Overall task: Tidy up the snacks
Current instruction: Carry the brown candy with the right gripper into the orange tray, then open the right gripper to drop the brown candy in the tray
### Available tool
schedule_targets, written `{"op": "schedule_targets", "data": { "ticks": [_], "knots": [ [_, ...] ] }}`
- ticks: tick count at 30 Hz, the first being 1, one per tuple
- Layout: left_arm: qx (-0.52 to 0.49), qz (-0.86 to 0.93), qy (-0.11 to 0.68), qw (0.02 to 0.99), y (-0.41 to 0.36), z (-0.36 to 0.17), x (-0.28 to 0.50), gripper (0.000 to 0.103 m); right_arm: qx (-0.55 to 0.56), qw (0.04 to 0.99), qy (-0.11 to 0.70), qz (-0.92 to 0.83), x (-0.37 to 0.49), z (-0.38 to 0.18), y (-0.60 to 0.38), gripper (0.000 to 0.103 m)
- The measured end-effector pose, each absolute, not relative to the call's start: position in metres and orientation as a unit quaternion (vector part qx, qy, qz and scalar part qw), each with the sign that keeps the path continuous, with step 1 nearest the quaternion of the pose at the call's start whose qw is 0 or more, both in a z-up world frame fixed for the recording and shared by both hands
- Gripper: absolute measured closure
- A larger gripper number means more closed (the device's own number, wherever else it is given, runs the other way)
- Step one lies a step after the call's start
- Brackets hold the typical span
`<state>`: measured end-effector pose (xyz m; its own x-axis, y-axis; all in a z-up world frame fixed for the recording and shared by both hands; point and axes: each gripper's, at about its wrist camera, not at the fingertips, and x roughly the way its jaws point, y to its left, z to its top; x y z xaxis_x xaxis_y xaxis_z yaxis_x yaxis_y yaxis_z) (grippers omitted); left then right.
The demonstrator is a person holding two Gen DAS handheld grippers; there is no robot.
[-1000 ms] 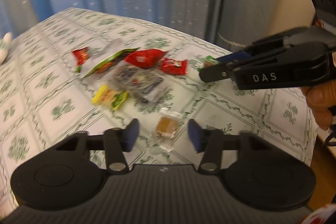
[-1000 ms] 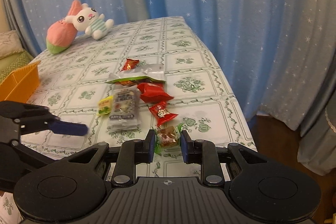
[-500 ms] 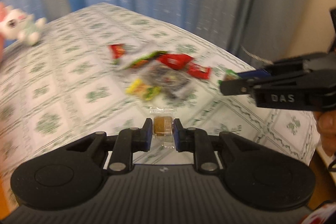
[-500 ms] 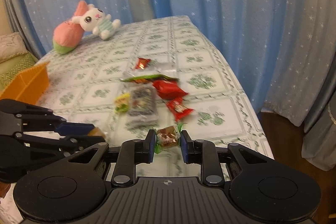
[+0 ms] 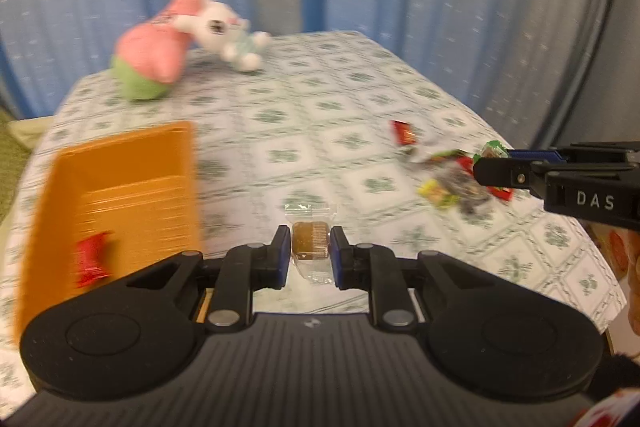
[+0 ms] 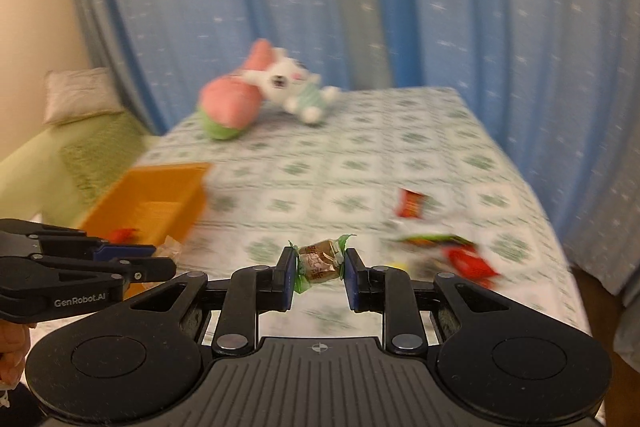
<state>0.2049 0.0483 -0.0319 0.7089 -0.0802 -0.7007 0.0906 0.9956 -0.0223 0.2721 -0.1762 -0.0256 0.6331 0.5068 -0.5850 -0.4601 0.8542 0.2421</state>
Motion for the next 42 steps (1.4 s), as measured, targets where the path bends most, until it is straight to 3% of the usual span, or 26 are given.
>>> {"op": "schedule_targets", "data": {
  "ticks": [16,30,33,37,42],
  "knots": [
    [-0.032,0.052,0.388,0.920,0.189,-0.030,0.170,0.085,0.007,0.867,0.343,0.361,0.258,-0.015,-0.018,0.078],
    [-0.054,0.062,0.396,0.914,0.233,-0.060,0.184,0.083,-0.014,0.853,0.368,0.370,0.271,-0.042,0.040,0.078],
    [-0.055,0.065,0.396,0.914,0.237,-0.063,0.182,0.069,-0.015,0.852,0.371,0.369,0.274,-0.046,0.043,0.078],
    [-0.047,0.071,0.397,0.914,0.241,-0.062,0.175,0.068,-0.016,0.851,0.374,0.369,0.274,-0.048,0.045,0.078],
    [-0.041,0.078,0.392,0.916,0.244,-0.056,0.163,0.059,-0.017,0.850,0.373,0.373,0.272,-0.048,0.051,0.078]
  ]
}}
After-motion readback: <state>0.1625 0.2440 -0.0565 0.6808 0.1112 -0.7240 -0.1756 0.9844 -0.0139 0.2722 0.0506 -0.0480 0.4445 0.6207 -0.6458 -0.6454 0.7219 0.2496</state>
